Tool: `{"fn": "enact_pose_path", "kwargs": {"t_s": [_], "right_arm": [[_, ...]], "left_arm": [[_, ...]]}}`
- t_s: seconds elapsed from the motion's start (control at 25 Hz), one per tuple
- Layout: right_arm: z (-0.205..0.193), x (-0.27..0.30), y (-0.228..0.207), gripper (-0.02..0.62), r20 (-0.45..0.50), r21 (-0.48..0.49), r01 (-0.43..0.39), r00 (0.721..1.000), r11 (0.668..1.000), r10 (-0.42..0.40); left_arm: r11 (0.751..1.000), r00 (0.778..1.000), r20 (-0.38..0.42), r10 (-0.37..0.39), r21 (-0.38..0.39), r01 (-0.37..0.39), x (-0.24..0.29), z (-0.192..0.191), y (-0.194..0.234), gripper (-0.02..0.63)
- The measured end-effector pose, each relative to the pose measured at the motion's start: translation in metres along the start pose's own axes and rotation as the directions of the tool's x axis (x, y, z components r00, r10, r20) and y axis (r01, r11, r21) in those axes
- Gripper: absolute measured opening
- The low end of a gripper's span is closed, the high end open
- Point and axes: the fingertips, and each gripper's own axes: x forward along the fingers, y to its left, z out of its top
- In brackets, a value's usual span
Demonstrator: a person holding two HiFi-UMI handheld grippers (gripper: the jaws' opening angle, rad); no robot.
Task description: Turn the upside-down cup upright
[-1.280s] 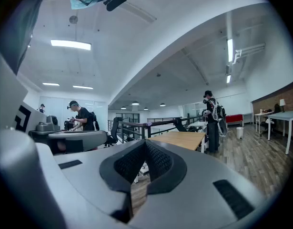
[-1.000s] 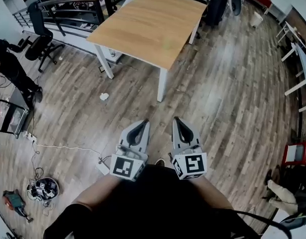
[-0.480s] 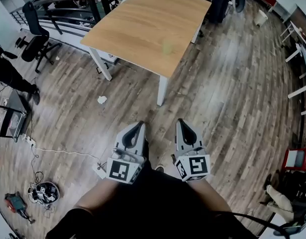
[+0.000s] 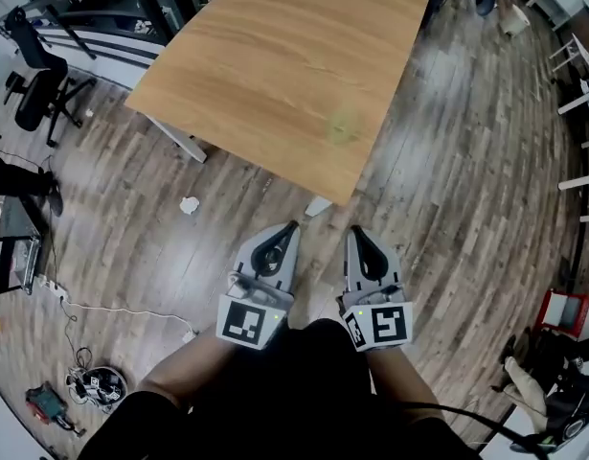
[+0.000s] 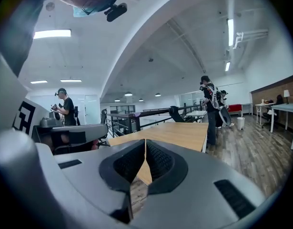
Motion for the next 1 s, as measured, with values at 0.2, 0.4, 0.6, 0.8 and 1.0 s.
{"fn": "enact_pose_path", "kwargs": {"t_s": [0.2, 0.4, 0.6, 0.8, 1.0], "right_arm": [[-0.010, 0.074, -0.043, 0.015, -0.026, 0.002, 0.065, 0.998, 0.998, -0.065], [-0.035, 0.130, -0.085, 0.015, -0.066, 0.001, 0.071, 0.995, 0.997, -0.071], [-0.086, 0.189, -0.115, 0.111, -0.143, -0.018, 0.017, 0.990, 1.000, -0.020], [-0.129, 0.232, -0.134, 0.233, -0.199, 0.020, -0.025, 0.980, 1.000, 0.028], [-0.147, 0.263, -0.140, 0.300, -0.186, 0.058, -0.092, 0.977, 0.994, 0.102]], "left_arm": [[1.000, 1.000, -0.025, -0.008, 0.008, 0.009, 0.075, -0.019, 0.051, 0.008], [1.000, 0.999, -0.046, 0.011, 0.007, -0.011, 0.133, -0.050, 0.081, 0.008], [0.999, 0.995, -0.091, 0.044, -0.001, -0.044, 0.179, -0.107, 0.114, 0.008], [0.997, 0.990, -0.117, 0.079, 0.001, -0.079, 0.205, -0.148, 0.137, 0.008], [0.994, 0.987, -0.123, 0.103, -0.033, -0.108, 0.215, -0.175, 0.149, 0.008]]}}
